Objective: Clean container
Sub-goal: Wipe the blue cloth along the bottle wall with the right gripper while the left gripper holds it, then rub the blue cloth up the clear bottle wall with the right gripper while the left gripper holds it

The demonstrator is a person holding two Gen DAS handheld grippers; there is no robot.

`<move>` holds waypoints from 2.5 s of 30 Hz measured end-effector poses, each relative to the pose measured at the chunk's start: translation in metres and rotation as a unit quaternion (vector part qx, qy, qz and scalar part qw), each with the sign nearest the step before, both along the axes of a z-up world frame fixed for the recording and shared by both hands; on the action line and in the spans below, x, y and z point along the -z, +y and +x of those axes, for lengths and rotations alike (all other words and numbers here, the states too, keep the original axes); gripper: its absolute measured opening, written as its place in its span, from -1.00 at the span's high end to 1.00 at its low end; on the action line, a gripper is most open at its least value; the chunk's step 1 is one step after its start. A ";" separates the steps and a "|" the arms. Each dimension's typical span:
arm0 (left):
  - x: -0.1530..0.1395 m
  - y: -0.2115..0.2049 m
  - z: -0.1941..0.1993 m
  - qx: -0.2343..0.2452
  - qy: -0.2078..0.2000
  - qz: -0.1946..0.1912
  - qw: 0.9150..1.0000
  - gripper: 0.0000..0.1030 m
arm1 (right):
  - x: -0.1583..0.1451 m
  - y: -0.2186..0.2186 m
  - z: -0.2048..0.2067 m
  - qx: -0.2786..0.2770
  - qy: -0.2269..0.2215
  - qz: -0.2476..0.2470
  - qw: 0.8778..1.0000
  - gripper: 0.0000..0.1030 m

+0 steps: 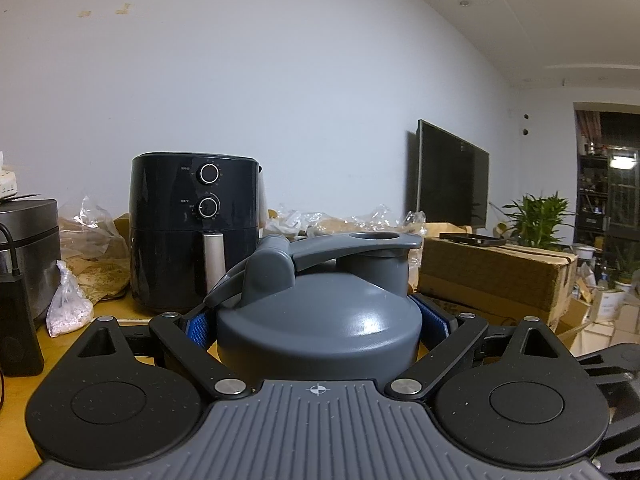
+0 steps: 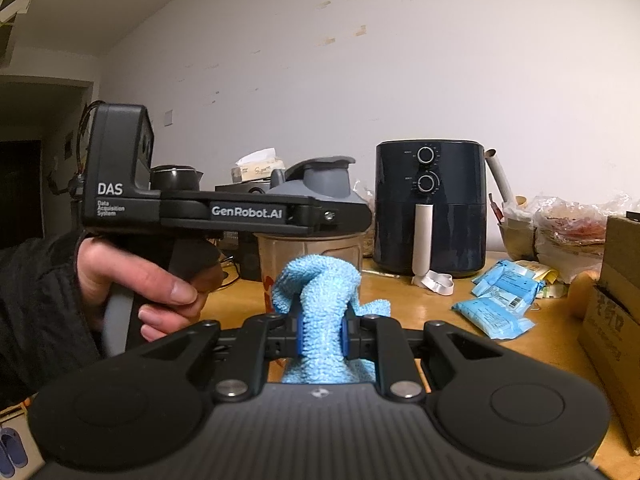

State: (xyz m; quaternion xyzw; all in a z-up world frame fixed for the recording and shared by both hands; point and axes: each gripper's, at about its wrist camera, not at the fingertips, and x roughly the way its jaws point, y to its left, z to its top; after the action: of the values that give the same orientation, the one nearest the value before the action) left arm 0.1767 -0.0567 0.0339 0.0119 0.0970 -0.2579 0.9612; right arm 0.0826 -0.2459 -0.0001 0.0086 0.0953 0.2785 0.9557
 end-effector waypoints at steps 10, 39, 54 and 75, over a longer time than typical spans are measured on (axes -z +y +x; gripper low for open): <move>-0.001 0.001 0.002 0.008 0.005 0.001 1.000 -0.86 | 0.004 0.003 0.008 -0.004 0.009 0.002 1.000 0.81; -0.001 0.013 0.011 0.077 0.008 0.000 0.997 -0.86 | -0.003 0.001 0.010 -0.007 0.000 -0.010 1.000 0.79; 0.001 0.019 0.021 0.116 0.011 -0.003 0.993 -0.86 | -0.011 0.014 0.026 -0.019 -0.023 -0.028 0.999 0.78; 0.000 0.020 0.022 0.114 0.011 0.000 0.993 -0.86 | 0.009 0.023 0.025 -0.024 -0.005 -0.071 0.997 0.81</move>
State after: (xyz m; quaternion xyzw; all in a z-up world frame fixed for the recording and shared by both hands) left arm 0.1984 -0.0363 0.0339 0.0199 0.1051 -0.3662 0.9244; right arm 0.1080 -0.2232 -0.0091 -0.0627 0.1102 0.2935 0.9475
